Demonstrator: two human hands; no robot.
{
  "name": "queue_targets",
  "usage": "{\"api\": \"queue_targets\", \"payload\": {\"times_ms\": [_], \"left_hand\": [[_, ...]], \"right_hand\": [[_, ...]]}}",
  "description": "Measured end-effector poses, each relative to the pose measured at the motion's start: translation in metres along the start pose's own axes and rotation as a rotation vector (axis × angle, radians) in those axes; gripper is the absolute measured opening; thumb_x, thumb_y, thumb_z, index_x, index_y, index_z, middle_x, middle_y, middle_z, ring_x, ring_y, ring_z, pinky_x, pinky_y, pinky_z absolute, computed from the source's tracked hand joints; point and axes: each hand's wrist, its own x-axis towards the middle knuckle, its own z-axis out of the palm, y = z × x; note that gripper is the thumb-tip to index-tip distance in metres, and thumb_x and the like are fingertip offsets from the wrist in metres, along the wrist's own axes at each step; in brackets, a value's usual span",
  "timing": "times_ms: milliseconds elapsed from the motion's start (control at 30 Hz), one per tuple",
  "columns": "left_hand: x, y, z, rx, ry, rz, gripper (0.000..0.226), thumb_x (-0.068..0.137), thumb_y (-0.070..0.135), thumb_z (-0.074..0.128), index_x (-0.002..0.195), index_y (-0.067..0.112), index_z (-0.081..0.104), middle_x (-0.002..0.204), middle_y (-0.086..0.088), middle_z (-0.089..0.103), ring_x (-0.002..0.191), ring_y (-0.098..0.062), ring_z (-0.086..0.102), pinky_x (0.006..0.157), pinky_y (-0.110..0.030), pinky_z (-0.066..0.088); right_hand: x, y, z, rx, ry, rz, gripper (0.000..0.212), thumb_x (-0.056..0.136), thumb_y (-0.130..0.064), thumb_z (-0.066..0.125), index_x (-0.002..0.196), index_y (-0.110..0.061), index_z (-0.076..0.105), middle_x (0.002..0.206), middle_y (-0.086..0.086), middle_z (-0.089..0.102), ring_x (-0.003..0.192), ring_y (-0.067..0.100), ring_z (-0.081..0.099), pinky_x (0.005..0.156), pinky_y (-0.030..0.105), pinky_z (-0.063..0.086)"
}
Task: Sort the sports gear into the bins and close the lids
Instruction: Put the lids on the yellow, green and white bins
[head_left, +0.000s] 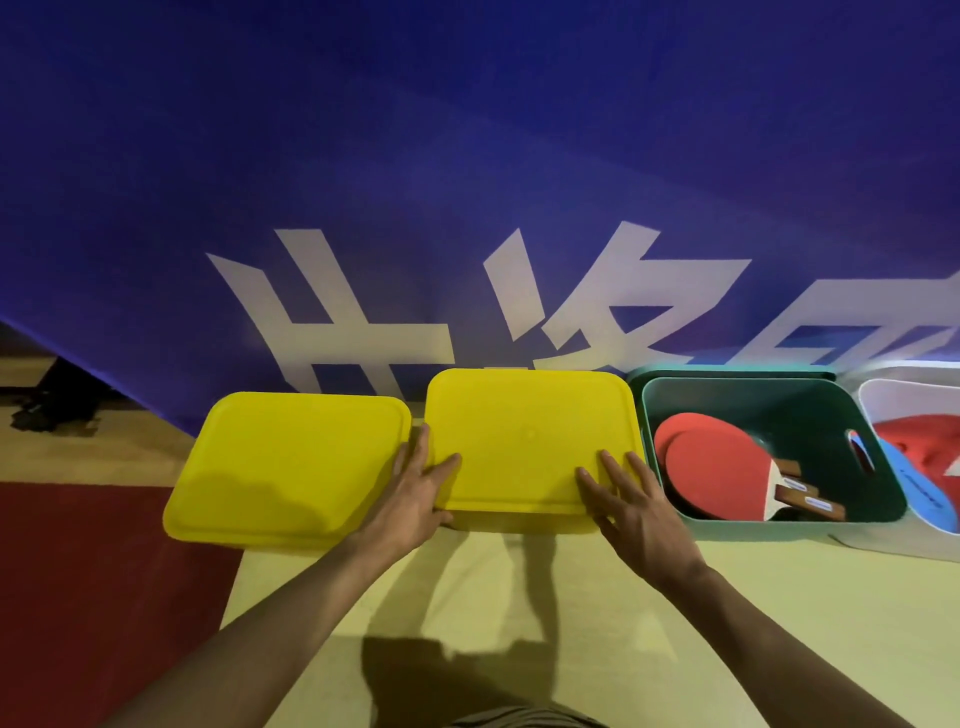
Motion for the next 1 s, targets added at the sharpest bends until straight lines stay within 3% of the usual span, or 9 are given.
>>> {"api": "queue_targets", "payload": {"times_ms": [100,233,300,400,533,700,833,1000], "left_hand": [[0.003,0.013,-0.001,-0.026,0.03,-0.059,0.1,0.089,0.032,0.079,0.162,0.04,0.012,0.168,-0.005,-0.024,0.155,-0.042,0.008,0.121,-0.054,0.028],[0.0,0.014,0.007,-0.034,0.059,-0.124,0.098,0.09,0.032,0.078,0.163,0.033,0.011,0.17,-0.01,-0.015,0.151,-0.036,0.028,0.117,-0.044,0.037],[-0.002,0.015,0.008,-0.043,0.047,-0.156,0.097,0.091,0.033,0.076,0.163,0.029,0.012,0.169,-0.013,-0.011,0.149,-0.033,0.033,0.115,-0.04,0.039],[-0.001,0.018,0.009,-0.123,0.007,-0.186,0.1,0.091,0.032,0.077,0.163,0.029,0.007,0.169,-0.016,-0.008,0.154,-0.037,0.02,0.12,-0.045,0.032],[-0.003,0.027,0.006,-0.213,-0.017,-0.257,0.099,0.089,0.03,0.078,0.161,0.029,0.011,0.158,-0.015,0.022,0.145,-0.035,0.032,0.115,-0.045,0.037],[0.001,0.028,-0.001,-0.231,-0.062,-0.277,0.103,0.088,0.034,0.08,0.162,0.029,0.008,0.156,-0.015,0.023,0.146,-0.035,0.029,0.116,-0.045,0.035],[0.0,0.026,0.003,-0.115,-0.109,-0.232,0.103,0.094,0.044,0.07,0.163,0.027,-0.003,0.154,-0.019,0.022,0.143,-0.036,0.03,0.116,-0.045,0.035],[0.0,0.019,0.0,-0.021,-0.124,-0.195,0.099,0.095,0.05,0.065,0.164,0.028,-0.001,0.146,-0.02,0.032,0.13,-0.03,0.042,0.109,-0.039,0.041]], "right_hand": [[0.005,-0.005,-0.002,-0.054,-0.016,0.039,0.071,0.094,-0.037,0.071,0.156,-0.034,0.038,0.164,0.019,0.031,0.143,0.059,0.029,0.108,0.071,0.039],[0.004,-0.015,0.002,-0.106,-0.015,0.115,0.07,0.092,-0.038,0.072,0.155,-0.033,0.041,0.161,0.026,0.031,0.132,0.07,0.035,0.106,0.073,0.037],[0.002,-0.019,0.003,-0.085,-0.017,0.149,0.073,0.096,-0.04,0.066,0.159,-0.038,0.03,0.165,0.022,0.026,0.133,0.072,0.031,0.105,0.072,0.039],[0.002,-0.021,0.005,-0.063,-0.014,0.172,0.081,0.099,-0.04,0.061,0.163,-0.039,0.011,0.169,0.019,0.014,0.139,0.07,0.021,0.11,0.07,0.033],[0.007,-0.029,0.002,-0.069,-0.053,0.209,0.085,0.102,-0.036,0.054,0.163,-0.036,-0.006,0.17,0.019,0.003,0.142,0.069,0.015,0.118,0.069,0.024],[0.005,-0.029,-0.007,-0.073,-0.09,0.214,0.076,0.101,-0.038,0.056,0.162,-0.042,0.012,0.169,0.015,0.017,0.138,0.069,0.024,0.112,0.069,0.034],[0.004,-0.028,-0.005,-0.11,-0.11,0.203,0.071,0.099,-0.041,0.059,0.159,-0.042,0.022,0.166,0.016,0.025,0.134,0.069,0.032,0.107,0.07,0.04],[0.007,-0.031,-0.006,-0.128,-0.117,0.216,0.064,0.104,-0.045,0.048,0.16,-0.042,0.018,0.169,0.015,0.018,0.138,0.069,0.025,0.109,0.069,0.038]]}}
